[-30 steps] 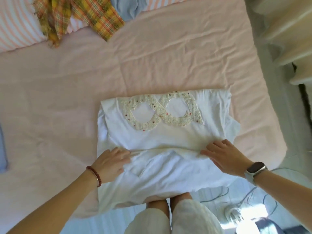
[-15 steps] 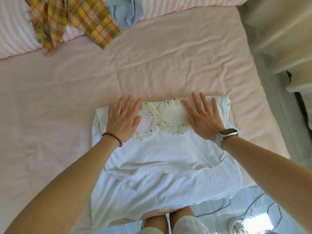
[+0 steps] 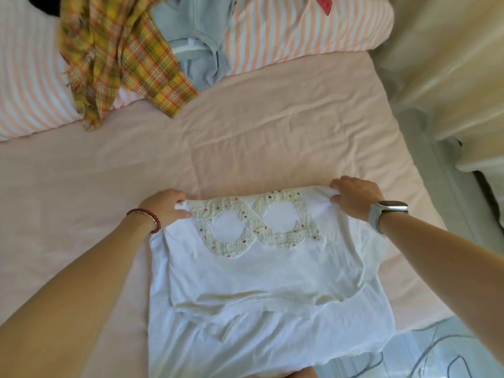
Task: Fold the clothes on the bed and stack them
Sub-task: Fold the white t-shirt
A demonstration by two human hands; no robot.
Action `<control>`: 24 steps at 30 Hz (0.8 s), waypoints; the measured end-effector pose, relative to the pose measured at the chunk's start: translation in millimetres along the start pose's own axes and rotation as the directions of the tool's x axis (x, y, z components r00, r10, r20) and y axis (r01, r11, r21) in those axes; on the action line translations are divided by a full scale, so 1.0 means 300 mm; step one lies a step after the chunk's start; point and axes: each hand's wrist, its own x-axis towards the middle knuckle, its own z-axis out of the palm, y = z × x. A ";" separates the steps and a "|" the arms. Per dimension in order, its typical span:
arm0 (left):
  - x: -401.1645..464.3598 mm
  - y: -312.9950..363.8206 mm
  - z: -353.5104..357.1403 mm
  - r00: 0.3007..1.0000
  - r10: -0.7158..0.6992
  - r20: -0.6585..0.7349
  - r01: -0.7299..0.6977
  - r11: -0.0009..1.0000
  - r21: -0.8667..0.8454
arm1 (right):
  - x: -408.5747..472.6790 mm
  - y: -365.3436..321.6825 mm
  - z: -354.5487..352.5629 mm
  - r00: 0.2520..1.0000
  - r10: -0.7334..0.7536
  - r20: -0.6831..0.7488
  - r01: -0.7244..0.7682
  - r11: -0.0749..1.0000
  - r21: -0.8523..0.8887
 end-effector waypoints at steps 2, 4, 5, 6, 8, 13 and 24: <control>-0.009 0.010 -0.050 1.000 -0.011 -0.029 0.011 1.000 -0.019 | -0.015 0.003 -0.031 0.998 0.003 -0.069 -0.004 1.000 -0.022; -0.018 0.034 -0.121 0.995 -0.026 -0.099 0.024 1.000 -0.019 | -0.018 0.008 -0.070 0.989 0.015 -0.150 -0.020 0.999 -0.033; -0.023 0.052 -0.159 0.986 -0.031 -0.162 0.028 0.999 -0.019 | -0.013 0.013 -0.088 0.979 0.030 -0.203 -0.035 0.999 -0.019; -0.027 0.069 -0.201 0.968 -0.031 -0.248 0.028 0.999 -0.017 | -0.006 0.022 -0.112 0.961 0.049 -0.272 -0.049 0.999 0.007; -0.038 0.101 -0.277 0.896 -0.019 -0.443 0.026 1.000 0.011 | 0.002 0.040 -0.171 0.900 0.087 -0.427 -0.061 0.995 0.074; -0.117 0.117 -0.306 0.577 0.174 -0.798 -0.073 0.984 0.162 | -0.054 0.057 -0.234 0.645 0.031 -0.763 0.063 0.994 0.094; -0.425 -0.056 0.334 0.705 0.508 -0.495 -0.333 0.853 0.401 | -0.462 0.061 0.351 0.783 -0.267 -0.562 0.310 0.951 -0.021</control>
